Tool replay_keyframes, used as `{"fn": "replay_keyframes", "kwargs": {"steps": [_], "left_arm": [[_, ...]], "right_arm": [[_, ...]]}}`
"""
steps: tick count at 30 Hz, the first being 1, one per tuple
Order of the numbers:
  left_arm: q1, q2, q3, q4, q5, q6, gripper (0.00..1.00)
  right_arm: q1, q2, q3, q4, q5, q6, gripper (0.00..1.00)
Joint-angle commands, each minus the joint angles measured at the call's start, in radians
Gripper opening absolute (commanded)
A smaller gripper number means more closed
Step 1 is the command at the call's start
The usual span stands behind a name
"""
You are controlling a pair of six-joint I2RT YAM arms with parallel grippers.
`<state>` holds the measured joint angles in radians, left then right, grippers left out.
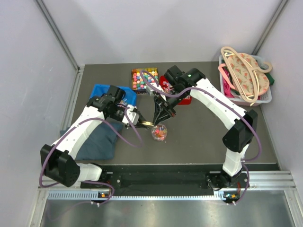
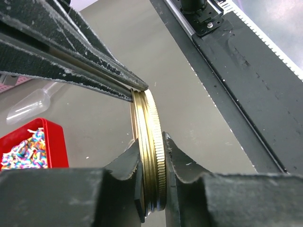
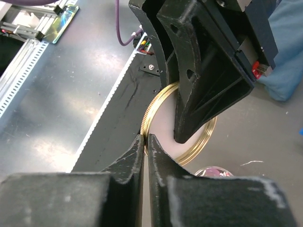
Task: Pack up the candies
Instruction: Pick up the bottle lid at the center of the board.
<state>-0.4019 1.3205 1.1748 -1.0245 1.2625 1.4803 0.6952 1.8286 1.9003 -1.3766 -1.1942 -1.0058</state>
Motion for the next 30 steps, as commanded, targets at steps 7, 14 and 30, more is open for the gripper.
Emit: {"fn": "replay_keyframes", "kwargs": {"steps": [7, 14, 30], "left_arm": [[-0.012, -0.006, 0.005, 0.033, -0.002, -0.104, 0.14], [-0.011, -0.009, -0.023, 0.261, -0.073, -0.381, 0.13], [-0.009, 0.2, 0.034, 0.715, -0.112, -1.146, 0.11]], "right_arm": [[-0.085, -0.101, -0.049, -0.001, 0.044, 0.113, 0.34], [-0.106, -0.29, -0.248, 0.331, 0.288, 0.316, 0.66], [-0.028, -0.762, -0.774, 0.861, 0.771, 0.424, 0.99]]}}
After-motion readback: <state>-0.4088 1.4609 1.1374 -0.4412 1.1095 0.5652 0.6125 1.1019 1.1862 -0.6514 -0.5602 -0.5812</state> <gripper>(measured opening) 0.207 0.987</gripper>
